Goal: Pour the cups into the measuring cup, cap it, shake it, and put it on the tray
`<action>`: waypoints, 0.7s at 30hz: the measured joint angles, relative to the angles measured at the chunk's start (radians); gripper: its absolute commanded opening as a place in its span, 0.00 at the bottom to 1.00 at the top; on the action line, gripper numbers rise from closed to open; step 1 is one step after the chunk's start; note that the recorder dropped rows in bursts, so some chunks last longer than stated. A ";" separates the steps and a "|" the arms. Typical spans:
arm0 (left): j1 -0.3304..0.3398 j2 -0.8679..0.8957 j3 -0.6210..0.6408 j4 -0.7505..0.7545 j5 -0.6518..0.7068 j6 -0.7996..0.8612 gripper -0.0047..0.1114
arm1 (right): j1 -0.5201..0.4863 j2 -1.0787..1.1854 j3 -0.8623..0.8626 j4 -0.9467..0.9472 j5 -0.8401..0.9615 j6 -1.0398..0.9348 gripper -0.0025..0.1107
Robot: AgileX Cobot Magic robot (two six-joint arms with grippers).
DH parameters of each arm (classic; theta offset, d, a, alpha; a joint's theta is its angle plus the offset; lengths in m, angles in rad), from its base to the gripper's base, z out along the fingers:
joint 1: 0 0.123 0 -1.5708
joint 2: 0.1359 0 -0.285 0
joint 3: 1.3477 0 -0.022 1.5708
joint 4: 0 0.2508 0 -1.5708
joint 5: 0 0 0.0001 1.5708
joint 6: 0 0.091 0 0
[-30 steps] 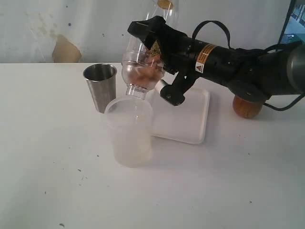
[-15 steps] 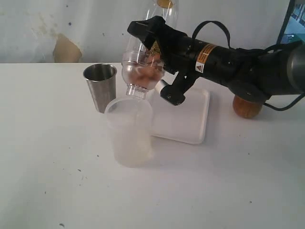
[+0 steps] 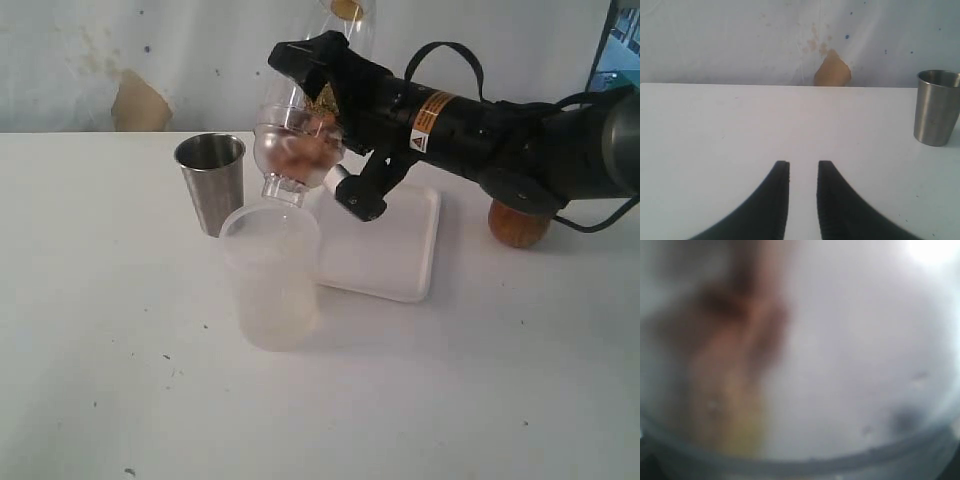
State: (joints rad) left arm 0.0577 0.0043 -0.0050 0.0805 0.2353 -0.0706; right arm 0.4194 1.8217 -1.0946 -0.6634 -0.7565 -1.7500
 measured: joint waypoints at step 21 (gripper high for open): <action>0.000 0.000 0.000 0.000 0.000 0.000 0.22 | 0.000 0.000 0.000 0.000 -0.020 0.004 0.02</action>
State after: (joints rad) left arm 0.0577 0.0043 -0.0050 0.0805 0.2353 -0.0706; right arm 0.4194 1.8217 -1.0946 -0.6634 -0.7768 -1.7460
